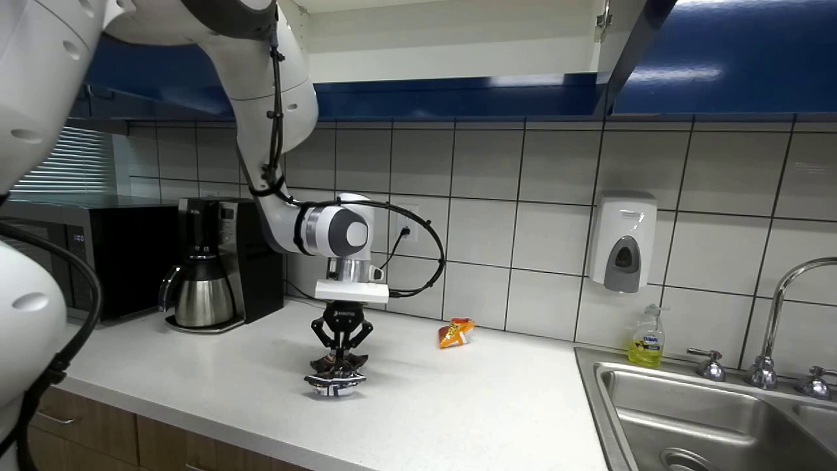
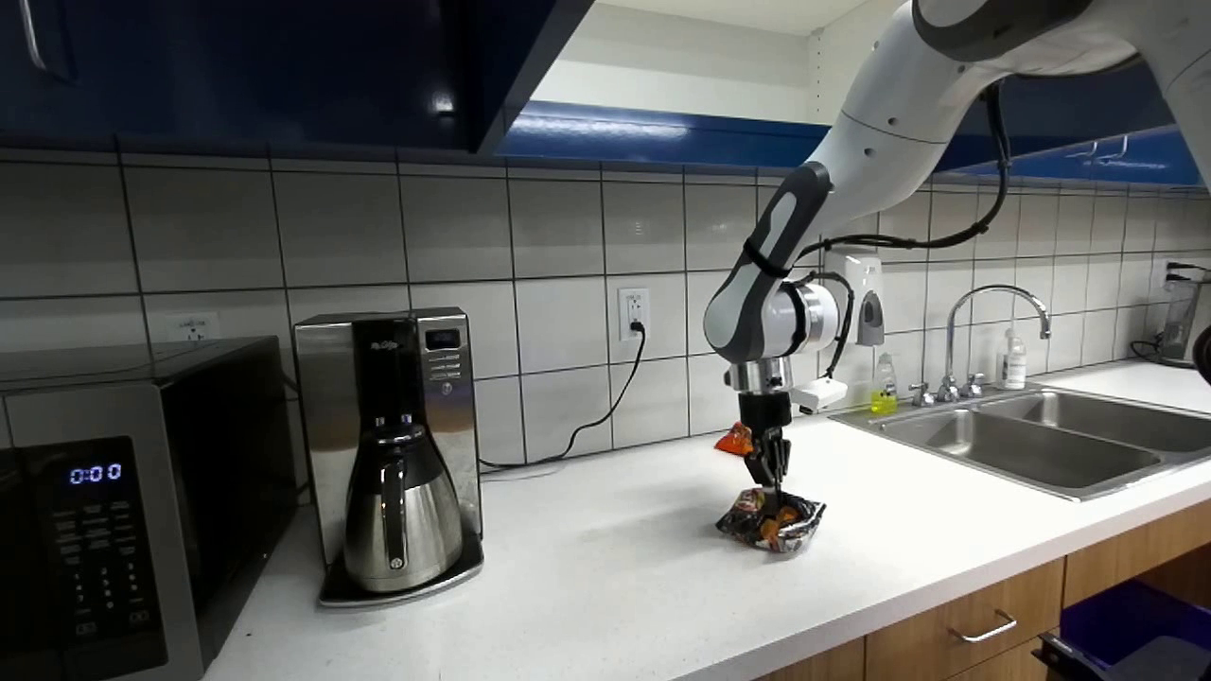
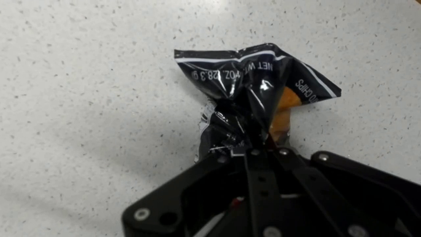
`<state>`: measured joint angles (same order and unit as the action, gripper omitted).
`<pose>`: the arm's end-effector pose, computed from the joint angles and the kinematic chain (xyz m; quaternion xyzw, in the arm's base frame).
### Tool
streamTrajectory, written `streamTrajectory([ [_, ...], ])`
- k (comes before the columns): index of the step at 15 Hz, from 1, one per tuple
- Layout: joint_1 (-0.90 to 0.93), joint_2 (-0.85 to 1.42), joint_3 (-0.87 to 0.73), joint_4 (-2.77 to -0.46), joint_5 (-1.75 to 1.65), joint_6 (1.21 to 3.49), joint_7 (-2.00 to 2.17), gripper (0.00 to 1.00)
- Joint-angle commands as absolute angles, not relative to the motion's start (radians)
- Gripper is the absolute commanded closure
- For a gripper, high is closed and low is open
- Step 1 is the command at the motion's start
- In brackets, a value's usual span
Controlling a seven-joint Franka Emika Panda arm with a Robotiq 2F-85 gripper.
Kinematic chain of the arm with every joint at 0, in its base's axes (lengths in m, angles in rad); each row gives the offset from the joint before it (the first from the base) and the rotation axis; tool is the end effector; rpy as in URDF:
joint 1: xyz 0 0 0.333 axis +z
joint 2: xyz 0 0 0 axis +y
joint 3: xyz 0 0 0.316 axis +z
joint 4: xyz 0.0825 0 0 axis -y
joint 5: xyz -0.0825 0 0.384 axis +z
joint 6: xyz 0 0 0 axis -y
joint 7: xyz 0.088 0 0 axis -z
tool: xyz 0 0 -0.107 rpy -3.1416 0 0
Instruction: Put the black packet in the upper cabinet.
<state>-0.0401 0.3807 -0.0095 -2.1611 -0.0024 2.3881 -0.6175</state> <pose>0.5488 -0.0273 0.2061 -0.9568 -0.2804 0.0734 0.0227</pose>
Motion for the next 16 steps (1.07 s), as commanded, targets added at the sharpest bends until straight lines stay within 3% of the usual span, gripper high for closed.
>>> streamTrajectory([
  [1, -0.075, 0.387, 0.021, -2.152, -0.014, 2.390, -0.633, 1.00],
  [16, -0.036, 0.109, 0.075, -2.334, 0.180, 2.489, -0.435, 1.00],
])
